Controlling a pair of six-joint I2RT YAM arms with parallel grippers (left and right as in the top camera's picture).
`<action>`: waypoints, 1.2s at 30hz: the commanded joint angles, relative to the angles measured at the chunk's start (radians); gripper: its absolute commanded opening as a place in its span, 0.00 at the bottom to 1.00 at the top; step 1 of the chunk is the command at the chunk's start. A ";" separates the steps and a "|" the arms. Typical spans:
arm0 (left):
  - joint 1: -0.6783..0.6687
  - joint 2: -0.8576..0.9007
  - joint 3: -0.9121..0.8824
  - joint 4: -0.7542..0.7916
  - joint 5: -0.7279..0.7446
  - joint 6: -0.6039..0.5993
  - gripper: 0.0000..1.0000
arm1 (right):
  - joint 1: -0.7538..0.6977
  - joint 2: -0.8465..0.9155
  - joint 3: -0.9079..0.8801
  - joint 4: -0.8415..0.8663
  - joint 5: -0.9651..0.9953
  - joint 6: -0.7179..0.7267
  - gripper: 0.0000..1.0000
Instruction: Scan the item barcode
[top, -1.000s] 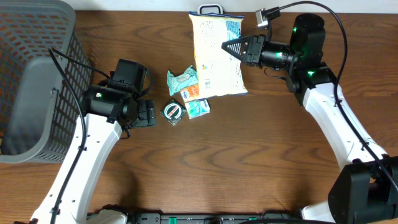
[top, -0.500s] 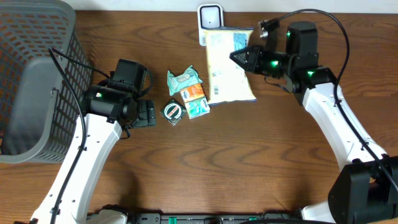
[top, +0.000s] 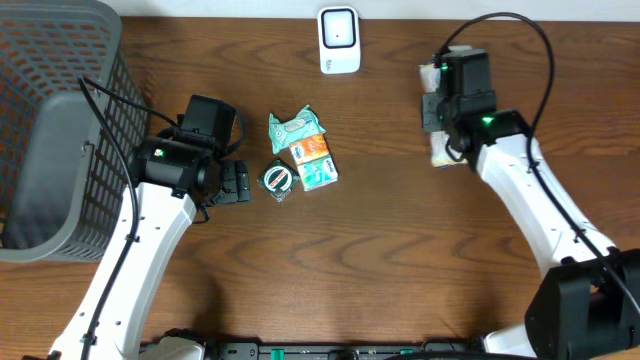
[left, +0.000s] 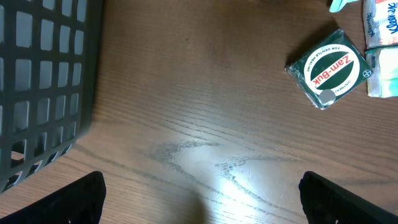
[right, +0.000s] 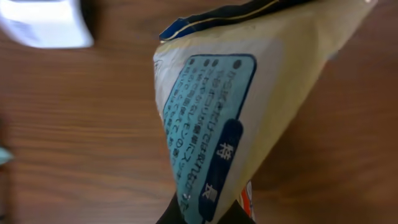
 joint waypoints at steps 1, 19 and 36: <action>0.003 0.004 -0.002 -0.003 -0.012 -0.002 0.98 | 0.054 0.037 -0.007 0.004 0.356 -0.080 0.01; 0.003 0.004 -0.002 -0.003 -0.012 -0.002 0.98 | 0.271 0.178 0.016 -0.045 0.233 0.036 0.42; 0.003 0.004 -0.002 -0.003 -0.012 -0.002 0.98 | -0.016 0.060 0.098 -0.234 -0.211 -0.007 0.72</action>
